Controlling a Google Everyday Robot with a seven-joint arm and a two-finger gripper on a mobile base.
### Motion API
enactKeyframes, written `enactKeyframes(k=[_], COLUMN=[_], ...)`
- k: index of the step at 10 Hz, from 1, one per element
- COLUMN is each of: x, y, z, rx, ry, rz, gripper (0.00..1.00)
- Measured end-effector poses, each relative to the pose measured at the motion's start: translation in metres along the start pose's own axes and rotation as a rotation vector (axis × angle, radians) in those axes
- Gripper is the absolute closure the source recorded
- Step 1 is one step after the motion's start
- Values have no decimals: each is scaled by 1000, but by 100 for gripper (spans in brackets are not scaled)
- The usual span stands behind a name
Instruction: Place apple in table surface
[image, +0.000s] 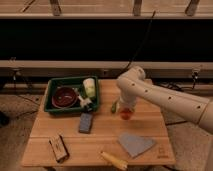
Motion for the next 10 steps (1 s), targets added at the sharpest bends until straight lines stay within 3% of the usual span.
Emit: enactKeyframes(k=[3,6,7,10], x=[-1,5,5,5], y=[5,6,6,6], z=[37,46,46,46], rx=[15,27,27,26], ry=[-38,-51,-53,-54], rz=[32,47,48,48], gripper=[55,25,20,20])
